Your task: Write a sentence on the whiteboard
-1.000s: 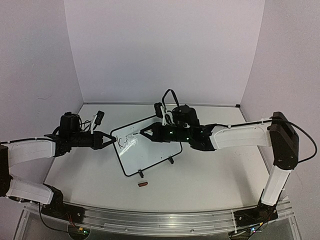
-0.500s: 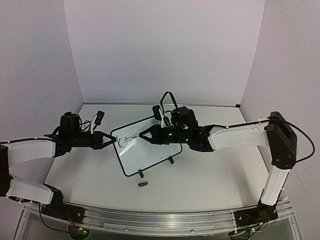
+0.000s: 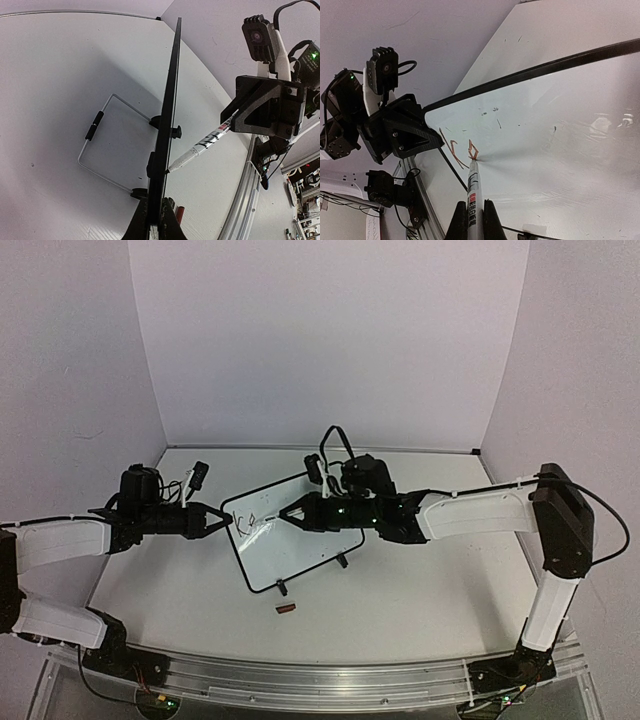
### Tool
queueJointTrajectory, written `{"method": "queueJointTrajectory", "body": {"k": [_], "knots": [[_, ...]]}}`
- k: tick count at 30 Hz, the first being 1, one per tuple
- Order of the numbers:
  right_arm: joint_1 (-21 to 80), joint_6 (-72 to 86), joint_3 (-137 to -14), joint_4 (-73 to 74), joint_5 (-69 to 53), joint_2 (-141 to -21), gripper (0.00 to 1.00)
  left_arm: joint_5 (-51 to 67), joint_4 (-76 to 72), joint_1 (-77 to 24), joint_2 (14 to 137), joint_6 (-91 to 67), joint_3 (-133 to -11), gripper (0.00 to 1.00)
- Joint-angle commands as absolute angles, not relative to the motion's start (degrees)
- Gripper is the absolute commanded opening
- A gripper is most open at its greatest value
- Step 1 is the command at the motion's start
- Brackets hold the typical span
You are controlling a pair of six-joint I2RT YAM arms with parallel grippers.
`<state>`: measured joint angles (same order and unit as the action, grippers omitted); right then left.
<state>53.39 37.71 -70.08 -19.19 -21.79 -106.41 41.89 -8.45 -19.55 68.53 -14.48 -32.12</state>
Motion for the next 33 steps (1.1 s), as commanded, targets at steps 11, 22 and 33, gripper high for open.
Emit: {"method": "queueJointTrajectory", "body": {"k": [11,22,33], "knots": [[53.2,35.9,-69.3,-16.4,-18.8,-104.6,0.00,38.6,-7.5,-19.0,67.9,-11.8,-33.0,0.00],[53.2,34.6,-68.6,-16.3,-16.8,-100.6,0.00,38.5,-7.5,-19.0,68.0,-11.8,-33.0,0.00],[53.2,35.5,-68.1,-18.3,-17.3,-100.3,0.00,38.5,-7.4,-19.0,67.9,-11.8,-33.0,0.00]]}}
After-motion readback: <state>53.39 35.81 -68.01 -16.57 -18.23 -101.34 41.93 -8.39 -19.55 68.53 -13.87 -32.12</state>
